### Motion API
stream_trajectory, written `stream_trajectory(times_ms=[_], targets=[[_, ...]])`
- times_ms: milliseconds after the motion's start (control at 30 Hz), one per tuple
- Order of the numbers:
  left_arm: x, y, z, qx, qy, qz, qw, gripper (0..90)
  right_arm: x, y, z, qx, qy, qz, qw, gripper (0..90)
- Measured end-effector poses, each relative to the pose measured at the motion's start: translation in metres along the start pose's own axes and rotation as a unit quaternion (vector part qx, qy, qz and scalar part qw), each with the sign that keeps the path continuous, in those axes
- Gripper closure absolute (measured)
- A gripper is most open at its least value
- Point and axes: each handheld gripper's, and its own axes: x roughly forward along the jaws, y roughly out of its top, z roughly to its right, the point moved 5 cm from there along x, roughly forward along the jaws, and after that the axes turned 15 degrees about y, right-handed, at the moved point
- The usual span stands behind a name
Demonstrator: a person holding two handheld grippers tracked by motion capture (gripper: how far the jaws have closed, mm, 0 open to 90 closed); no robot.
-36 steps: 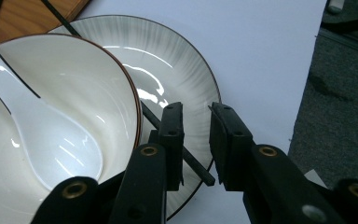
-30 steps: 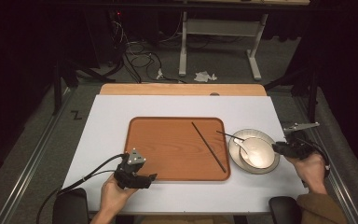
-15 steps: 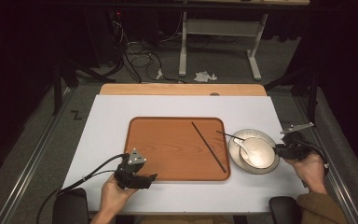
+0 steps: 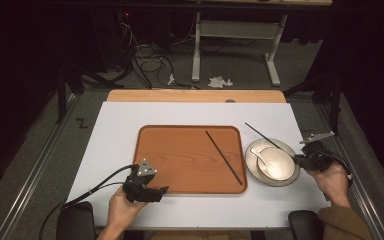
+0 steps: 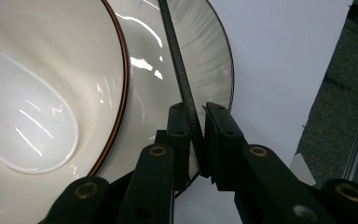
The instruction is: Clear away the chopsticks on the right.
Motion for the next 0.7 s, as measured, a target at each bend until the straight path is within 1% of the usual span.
stream_trajectory(times_ms=[167,333,500,533,567,600,633,700], targets=[[-0.0006,-0.0001,0.0,0.0,0.001,0.002,1.0,32.1,0.0,-0.0008,0.0006,-0.001,-0.002,-0.002,1.0,84.9],[-0.001,0.0004,-0.0006,0.0,0.002,0.003,1.0,32.1,0.0006,-0.0004,-0.0001,0.0,-0.001,-0.002,1.0,85.3],[-0.0023,0.0002,-0.0006,0.0,0.002,0.006,1.0,32.1,0.0006,0.0,-0.0007,-0.003,-0.006,0.001,1.0,86.0],[-0.002,0.0003,-0.0008,0.0,0.003,0.005,1.0,32.1,-0.0007,0.0009,-0.0009,-0.002,-0.005,0.008,1.0,86.1],[-0.002,0.0003,-0.0008,0.0,0.003,0.005,1.0,32.1,-0.0007,0.0009,-0.0009,-0.002,-0.005,0.008,1.0,86.1],[-0.0013,0.0005,-0.0007,0.0,0.002,0.004,1.0,32.1,-0.0024,0.0019,-0.001,0.0,0.0,0.02,0.9998,86.1],[-0.0013,0.0005,-0.0007,0.0,0.002,0.004,1.0,32.1,-0.0024,0.0019,-0.001,0.0,0.0,0.02,0.9998,86.1],[-0.0015,0.0005,-0.0008,0.0,0.002,0.004,1.0,32.1,-0.0055,0.0025,-0.001,0.0,0.005,0.029,0.9996,86.2]])
